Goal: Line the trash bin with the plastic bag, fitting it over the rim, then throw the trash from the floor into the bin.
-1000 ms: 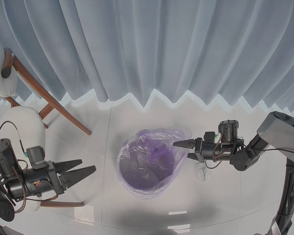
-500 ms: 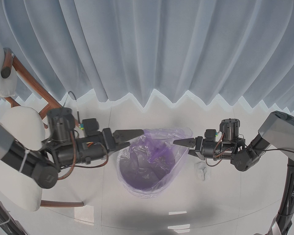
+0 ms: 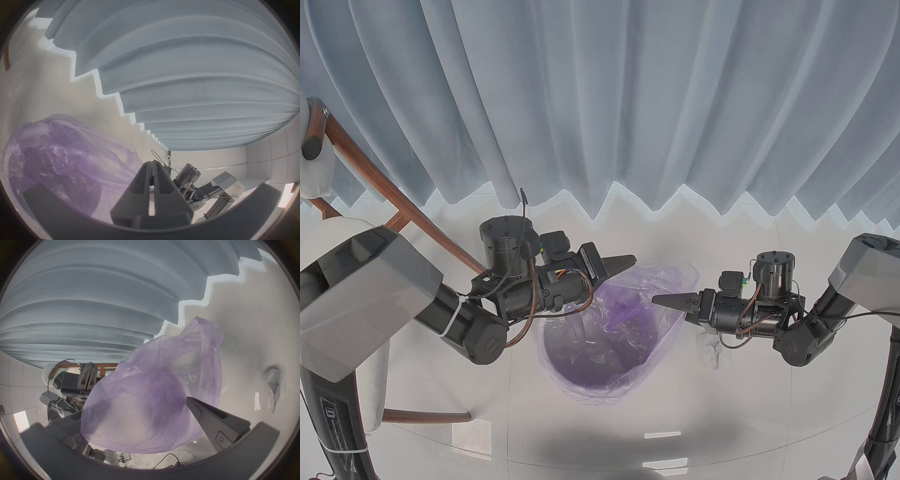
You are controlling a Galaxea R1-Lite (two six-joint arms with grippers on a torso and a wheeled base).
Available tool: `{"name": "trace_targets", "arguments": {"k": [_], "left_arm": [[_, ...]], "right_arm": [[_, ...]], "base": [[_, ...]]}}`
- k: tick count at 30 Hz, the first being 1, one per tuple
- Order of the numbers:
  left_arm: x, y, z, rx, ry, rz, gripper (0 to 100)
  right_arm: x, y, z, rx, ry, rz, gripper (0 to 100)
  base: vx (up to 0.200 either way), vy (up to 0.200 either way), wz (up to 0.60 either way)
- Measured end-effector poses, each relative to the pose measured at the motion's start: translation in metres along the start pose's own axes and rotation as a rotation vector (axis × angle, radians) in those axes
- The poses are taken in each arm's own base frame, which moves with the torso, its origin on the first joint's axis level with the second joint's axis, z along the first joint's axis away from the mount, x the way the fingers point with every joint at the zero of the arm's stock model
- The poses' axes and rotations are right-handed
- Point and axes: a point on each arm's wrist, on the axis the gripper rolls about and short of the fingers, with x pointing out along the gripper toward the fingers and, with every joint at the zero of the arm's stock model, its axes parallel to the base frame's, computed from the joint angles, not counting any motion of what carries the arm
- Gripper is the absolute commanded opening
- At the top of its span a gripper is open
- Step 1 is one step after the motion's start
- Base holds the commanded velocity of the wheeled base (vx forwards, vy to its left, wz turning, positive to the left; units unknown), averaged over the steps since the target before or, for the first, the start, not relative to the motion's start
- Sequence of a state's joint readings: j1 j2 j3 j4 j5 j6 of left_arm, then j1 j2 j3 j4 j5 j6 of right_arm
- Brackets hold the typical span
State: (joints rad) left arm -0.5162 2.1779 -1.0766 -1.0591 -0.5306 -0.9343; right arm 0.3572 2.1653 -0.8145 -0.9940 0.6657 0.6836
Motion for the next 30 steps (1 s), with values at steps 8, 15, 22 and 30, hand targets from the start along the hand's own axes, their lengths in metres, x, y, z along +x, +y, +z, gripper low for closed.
{"name": "trace_targets", "arguments": {"k": [8,15,22,30], "left_arm": [[0.022,0.004,-0.011,-0.004,0.026,-0.026,0],[0.037,0.017,-0.029,-0.004,0.061,-0.017,0],[0.059,0.034,-0.028,0.004,-0.006,0.016,0],[0.068,0.056,-0.027,0.004,-0.032,0.036,0]], "right_arm": [[0.004,0.003,-0.006,-0.006,0.017,0.008,100],[0.006,0.004,-0.003,-0.013,0.006,0.01,100],[0.006,0.003,0.0,-0.015,-0.01,0.001,100],[0.003,0.009,0.017,-0.056,-0.079,0.036,100]], "base": [[0.0,0.0,0.0],[0.0,0.0,0.0],[0.0,0.0,0.0],[0.0,0.0,0.0]]}}
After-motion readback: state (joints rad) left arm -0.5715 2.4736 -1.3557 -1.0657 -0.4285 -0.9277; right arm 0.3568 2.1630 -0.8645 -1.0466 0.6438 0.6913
